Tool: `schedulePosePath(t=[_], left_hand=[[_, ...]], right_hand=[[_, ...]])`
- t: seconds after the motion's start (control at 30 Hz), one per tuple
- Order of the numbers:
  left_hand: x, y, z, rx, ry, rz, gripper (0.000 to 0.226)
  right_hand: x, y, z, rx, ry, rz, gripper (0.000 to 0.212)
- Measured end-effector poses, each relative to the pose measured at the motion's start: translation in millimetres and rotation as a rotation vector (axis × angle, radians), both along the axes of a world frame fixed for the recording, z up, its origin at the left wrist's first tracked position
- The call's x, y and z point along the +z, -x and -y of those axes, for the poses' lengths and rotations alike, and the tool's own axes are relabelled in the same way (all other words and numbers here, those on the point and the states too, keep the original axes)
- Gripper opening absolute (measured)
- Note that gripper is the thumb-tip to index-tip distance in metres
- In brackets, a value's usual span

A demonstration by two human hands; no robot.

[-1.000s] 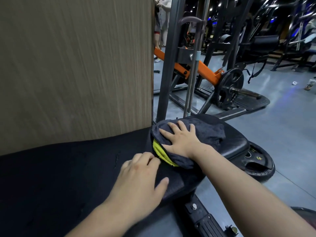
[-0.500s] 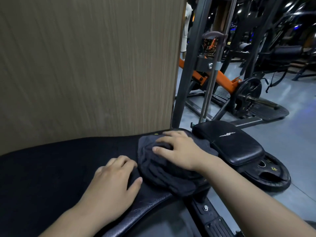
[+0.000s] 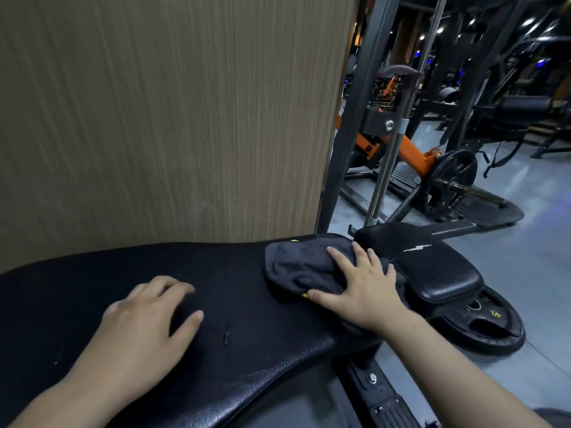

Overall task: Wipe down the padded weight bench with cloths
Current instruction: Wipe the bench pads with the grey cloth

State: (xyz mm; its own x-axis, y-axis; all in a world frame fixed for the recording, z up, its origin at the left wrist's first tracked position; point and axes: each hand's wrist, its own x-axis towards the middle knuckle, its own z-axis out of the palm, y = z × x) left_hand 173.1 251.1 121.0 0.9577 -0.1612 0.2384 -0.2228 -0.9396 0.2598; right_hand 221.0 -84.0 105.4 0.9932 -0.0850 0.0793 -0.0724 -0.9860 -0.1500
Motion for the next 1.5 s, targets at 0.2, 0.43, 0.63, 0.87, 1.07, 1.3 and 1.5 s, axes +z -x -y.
schedulePosePath(t=[0.2,0.43,0.63,0.87,1.07,1.3,1.5], left_hand=[[-7,-2,-31,0.068,0.000,-0.003,0.052],[-12,6,-48,0.069,-0.036,0.006,0.046],[-8,15,-41,0.015,-0.004,-0.050,0.043],[-16,27,-35,0.003,-0.021,-0.099,0.045],[-24,28,-32,0.003,-0.047,-0.095,0.045],[-23,28,-30,0.011,-0.052,-0.122,0.044],[-23,26,-33,-0.002,-0.044,-0.119,0.045]], right_hand=[[4,-77,16,0.022,-0.028,0.001,0.072],[4,-104,12,0.013,-0.087,-0.033,0.054],[-5,-45,10,0.224,-0.212,0.119,0.042],[-12,37,-32,0.389,-0.310,0.160,0.054],[6,49,-65,0.209,-0.409,0.019,0.076],[0,60,-113,0.120,-0.168,0.024,0.073],[-18,71,-128,0.249,-0.079,0.156,0.054]])
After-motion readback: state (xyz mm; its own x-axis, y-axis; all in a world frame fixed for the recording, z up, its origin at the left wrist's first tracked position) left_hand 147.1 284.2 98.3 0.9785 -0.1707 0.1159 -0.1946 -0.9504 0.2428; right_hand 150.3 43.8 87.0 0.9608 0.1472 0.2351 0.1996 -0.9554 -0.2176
